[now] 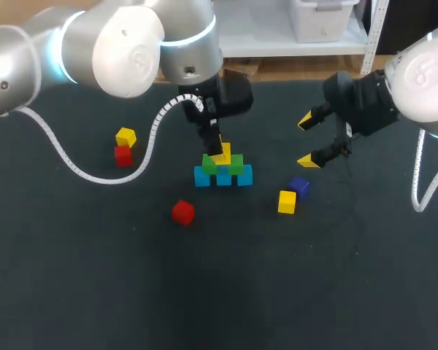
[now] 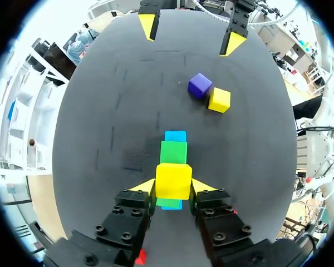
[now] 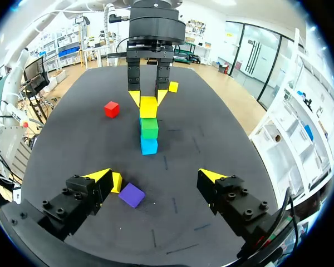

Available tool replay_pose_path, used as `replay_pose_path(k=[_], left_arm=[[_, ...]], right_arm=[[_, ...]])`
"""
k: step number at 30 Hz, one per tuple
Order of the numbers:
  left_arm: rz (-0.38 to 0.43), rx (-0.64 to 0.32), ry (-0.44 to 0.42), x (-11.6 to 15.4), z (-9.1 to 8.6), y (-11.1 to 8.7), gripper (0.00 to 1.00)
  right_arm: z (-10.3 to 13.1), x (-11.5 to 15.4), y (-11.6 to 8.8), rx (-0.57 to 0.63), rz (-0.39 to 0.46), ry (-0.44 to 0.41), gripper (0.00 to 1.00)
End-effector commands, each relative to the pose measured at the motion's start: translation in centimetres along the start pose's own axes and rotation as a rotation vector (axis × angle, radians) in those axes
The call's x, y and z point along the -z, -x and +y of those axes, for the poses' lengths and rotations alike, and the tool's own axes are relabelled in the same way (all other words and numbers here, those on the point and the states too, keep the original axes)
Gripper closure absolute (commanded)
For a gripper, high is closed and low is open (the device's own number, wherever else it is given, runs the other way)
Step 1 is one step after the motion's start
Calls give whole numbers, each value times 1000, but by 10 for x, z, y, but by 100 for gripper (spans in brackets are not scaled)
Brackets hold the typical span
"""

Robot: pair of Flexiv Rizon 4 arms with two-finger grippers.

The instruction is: Place the blue cubes, place green cubes on the blue cubes, place the yellow cubes on the green cubes, then place the red cubes on the yellow cubes, and place purple cube on the red cubes.

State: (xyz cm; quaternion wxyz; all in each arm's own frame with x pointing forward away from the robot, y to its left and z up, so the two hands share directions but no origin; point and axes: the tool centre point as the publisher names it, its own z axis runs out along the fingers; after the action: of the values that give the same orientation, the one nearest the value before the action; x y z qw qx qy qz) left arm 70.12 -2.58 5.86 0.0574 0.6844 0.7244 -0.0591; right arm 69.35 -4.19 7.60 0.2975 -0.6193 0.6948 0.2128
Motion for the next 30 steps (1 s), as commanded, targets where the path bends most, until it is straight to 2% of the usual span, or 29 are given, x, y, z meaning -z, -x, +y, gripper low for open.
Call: replay_pose_path(k=[1,3,5,10,14,20,23,27,30], left_arm=[[4,-2,-4,0,3,1,100],[4,-3,-3,0,3,1,100],[6,-3,-3,0,3,1,93],[6,-4,-4,0,3,1,82],[6,-3,-5,0,3,0,81],[8,1,-8,0,3,0,67],[9,0,-8,0,3,-1,55],[8,1,-8,0,3,-1,50],[8,-1,-9,0,3,0,51]], right_arm=[[0,0,-1,1,-4,1,0],[0,0,-1,1,-4,1,0],[0,0,-1,1,-4,1,0],[0,0,-1,1,-4,1,0],[0,0,-1,1,-4,1,0],[0,0,-1,1,-4,1,0],[0,0,-1,1,-4,1,0],[0,0,-1,1,-4,1,0],[0,0,-1,1,-4,1,0]])
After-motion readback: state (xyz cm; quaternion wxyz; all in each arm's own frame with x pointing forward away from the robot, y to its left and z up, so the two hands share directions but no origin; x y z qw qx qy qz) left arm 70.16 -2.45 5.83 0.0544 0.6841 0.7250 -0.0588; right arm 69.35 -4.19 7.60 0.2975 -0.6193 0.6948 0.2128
